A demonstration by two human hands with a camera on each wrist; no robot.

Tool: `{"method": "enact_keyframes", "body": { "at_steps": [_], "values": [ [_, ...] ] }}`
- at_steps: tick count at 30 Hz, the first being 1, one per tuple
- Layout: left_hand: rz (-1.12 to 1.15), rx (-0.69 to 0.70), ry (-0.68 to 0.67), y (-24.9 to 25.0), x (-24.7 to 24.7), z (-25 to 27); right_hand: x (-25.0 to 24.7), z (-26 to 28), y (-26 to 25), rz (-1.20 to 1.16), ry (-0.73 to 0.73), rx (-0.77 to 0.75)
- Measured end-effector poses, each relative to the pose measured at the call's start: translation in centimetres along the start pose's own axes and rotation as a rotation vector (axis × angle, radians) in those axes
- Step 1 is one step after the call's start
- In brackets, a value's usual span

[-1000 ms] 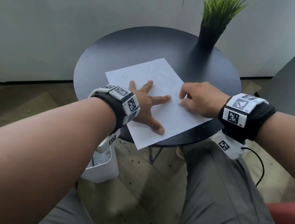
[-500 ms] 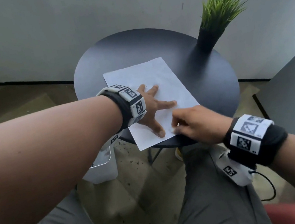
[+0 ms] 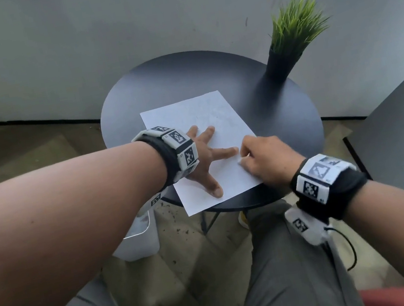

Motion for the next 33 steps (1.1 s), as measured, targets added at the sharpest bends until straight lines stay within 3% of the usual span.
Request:
{"method": "enact_keyframes", "body": {
  "at_steps": [3, 4, 8, 10, 13, 20, 24, 26, 30, 31, 33],
  "values": [
    [-0.006, 0.007, -0.010, -0.1, 0.3, -0.1, 2.8, 2.3, -5.6, 0.022, -0.152, -0.276],
    [-0.002, 0.009, -0.007, -0.2, 0.4, -0.1, 2.7, 2.1, -5.6, 0.016, -0.175, -0.289],
    [0.021, 0.007, 0.007, -0.5, 0.7, -0.1, -0.7, -1.5, 0.0, -0.025, -0.030, 0.022],
    [0.027, 0.016, 0.012, -0.4, 0.5, 0.0, -0.1, -1.3, -1.4, 0.005, -0.030, -0.019],
    [-0.015, 0.042, 0.015, -0.1, 0.3, 0.2, 2.7, 0.4, -6.1, -0.007, -0.171, -0.285],
    [0.126, 0.018, 0.213, -3.2, 0.9, 1.6, -1.3, -2.4, 3.0, -0.066, -0.045, 0.044],
    [0.165, -0.023, 0.191, -4.6, 2.8, 2.1, -1.8, -2.3, 4.2, -0.069, 0.029, 0.123],
    [0.175, -0.025, 0.181, -4.5, 2.8, 1.9, -1.0, -1.8, 1.7, -0.048, 0.032, 0.075],
    [0.174, -0.033, 0.168, -4.4, 2.7, 1.8, 2.8, 1.0, -6.4, 0.042, -0.121, -0.278],
    [0.173, -0.034, 0.159, -4.4, 2.7, 1.8, 2.7, 0.8, -6.4, 0.053, -0.131, -0.286],
    [0.180, -0.034, 0.146, -4.3, 2.8, 1.7, 1.0, -0.8, -3.8, 0.007, -0.093, -0.131]
  ]
}}
Point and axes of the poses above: each hand's wrist, its own z-axis away from the middle knuckle, its own x-axis out of the palm, y = z × x, the point moved 9 cm from there along -z, towards the middle knuckle, and after that the axes turned 3 degrees about -y, right-handed, at the moved point
